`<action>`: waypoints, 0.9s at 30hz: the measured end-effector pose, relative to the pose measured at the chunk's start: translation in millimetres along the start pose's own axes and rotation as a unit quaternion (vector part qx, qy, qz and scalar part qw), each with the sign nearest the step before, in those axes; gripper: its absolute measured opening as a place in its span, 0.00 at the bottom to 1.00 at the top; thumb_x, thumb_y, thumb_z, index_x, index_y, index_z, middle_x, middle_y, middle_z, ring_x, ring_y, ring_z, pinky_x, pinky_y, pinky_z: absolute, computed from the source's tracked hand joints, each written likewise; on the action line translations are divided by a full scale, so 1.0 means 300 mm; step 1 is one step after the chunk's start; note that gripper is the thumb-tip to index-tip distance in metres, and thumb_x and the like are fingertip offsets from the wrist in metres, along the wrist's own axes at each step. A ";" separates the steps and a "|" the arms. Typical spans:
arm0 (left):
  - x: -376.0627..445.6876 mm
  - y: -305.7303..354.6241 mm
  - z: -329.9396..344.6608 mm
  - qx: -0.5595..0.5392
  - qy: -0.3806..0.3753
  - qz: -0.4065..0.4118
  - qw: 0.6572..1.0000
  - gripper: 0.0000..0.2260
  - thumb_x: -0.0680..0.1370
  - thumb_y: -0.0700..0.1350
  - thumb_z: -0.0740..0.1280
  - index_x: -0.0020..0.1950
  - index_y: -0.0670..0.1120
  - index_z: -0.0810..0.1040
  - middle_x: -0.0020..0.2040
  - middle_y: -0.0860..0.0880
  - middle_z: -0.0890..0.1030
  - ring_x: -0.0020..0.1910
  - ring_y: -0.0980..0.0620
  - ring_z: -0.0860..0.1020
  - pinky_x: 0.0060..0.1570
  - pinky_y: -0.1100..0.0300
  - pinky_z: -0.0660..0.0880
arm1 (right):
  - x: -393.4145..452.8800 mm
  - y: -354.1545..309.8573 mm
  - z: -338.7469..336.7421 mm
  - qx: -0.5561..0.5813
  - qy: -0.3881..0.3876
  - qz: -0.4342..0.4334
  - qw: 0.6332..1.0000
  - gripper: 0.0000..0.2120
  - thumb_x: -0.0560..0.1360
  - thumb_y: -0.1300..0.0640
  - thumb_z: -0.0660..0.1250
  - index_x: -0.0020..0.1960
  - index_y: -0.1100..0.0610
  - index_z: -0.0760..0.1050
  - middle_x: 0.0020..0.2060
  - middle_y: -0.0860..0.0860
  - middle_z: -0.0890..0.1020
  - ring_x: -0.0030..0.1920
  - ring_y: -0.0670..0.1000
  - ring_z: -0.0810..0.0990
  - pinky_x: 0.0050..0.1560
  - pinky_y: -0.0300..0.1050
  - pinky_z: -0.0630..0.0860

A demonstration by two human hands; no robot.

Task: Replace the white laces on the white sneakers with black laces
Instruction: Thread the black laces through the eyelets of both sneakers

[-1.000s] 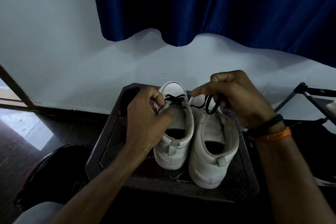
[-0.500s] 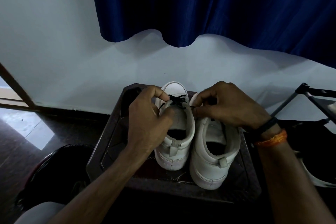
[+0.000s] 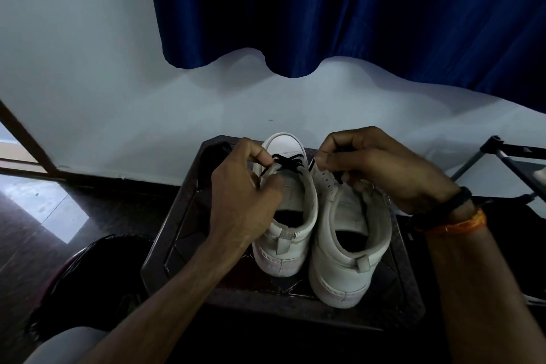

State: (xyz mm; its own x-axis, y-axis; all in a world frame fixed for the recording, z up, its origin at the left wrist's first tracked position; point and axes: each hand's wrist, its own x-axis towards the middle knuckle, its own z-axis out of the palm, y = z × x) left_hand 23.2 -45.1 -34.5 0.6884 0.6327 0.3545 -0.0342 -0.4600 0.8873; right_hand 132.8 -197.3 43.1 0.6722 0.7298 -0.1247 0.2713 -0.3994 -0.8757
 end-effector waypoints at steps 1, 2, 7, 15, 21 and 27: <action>0.000 -0.001 0.000 0.000 -0.001 -0.001 1.000 0.10 0.70 0.34 0.71 0.44 0.46 0.76 0.33 0.53 0.77 0.26 0.52 0.73 0.28 0.68 0.68 | 0.000 -0.001 0.005 0.019 -0.003 -0.002 1.000 0.07 0.78 0.61 0.69 0.41 0.61 0.80 0.29 0.47 0.78 0.30 0.45 0.72 0.28 0.36 0.66; 0.001 -0.001 0.000 0.001 -0.001 -0.001 1.000 0.10 0.70 0.34 0.71 0.44 0.46 0.76 0.33 0.53 0.77 0.26 0.53 0.73 0.28 0.68 0.68 | 0.001 0.000 0.007 0.034 0.006 0.000 0.999 0.08 0.78 0.62 0.68 0.40 0.61 0.80 0.29 0.47 0.79 0.30 0.45 0.72 0.27 0.36 0.65; 0.002 -0.010 0.002 0.003 -0.003 -0.002 1.000 0.09 0.70 0.34 0.71 0.44 0.46 0.76 0.37 0.52 0.79 0.27 0.57 0.71 0.31 0.69 0.67 | 0.010 0.018 -0.022 0.053 0.105 0.020 0.993 0.13 0.75 0.61 0.70 0.31 0.58 0.78 0.29 0.52 0.75 0.30 0.50 0.68 0.28 0.39 0.64; 0.055 0.002 -0.061 0.081 -0.126 0.002 0.989 0.10 0.70 0.44 0.77 0.45 0.50 0.76 0.33 0.53 0.78 0.31 0.58 0.76 0.35 0.58 0.74 | -0.024 -0.024 0.007 -0.120 0.157 -0.086 0.977 0.14 0.73 0.46 0.75 0.30 0.48 0.80 0.41 0.47 0.79 0.42 0.48 0.79 0.46 0.45 0.72; 0.058 0.049 -0.091 0.171 -0.188 0.143 0.957 0.16 0.63 0.43 0.79 0.41 0.51 0.72 0.58 0.55 0.72 0.55 0.53 0.68 0.47 0.66 0.63 | -0.040 -0.066 0.055 -0.012 0.131 -0.092 0.987 0.18 0.76 0.46 0.71 0.38 0.60 0.80 0.32 0.50 0.82 0.29 0.41 0.74 0.30 0.29 0.67; 0.062 0.072 -0.078 0.274 -0.244 0.134 0.921 0.13 0.63 0.51 0.79 0.46 0.55 0.83 0.79 0.53 0.58 0.76 0.49 0.53 0.72 0.52 0.56 | -0.051 -0.080 0.060 0.084 0.123 -0.107 0.983 0.16 0.79 0.51 0.68 0.42 0.63 0.80 0.30 0.47 0.80 0.26 0.44 0.71 0.25 0.34 0.66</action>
State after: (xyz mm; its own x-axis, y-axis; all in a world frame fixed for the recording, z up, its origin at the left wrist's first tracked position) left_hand 18.3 -28.7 -1.8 0.9564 0.1578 0.2458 0.0286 -0.8881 0.4587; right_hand 103.6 -188.8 57.6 0.7632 0.6234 0.1698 0.3211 -0.1379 -0.9369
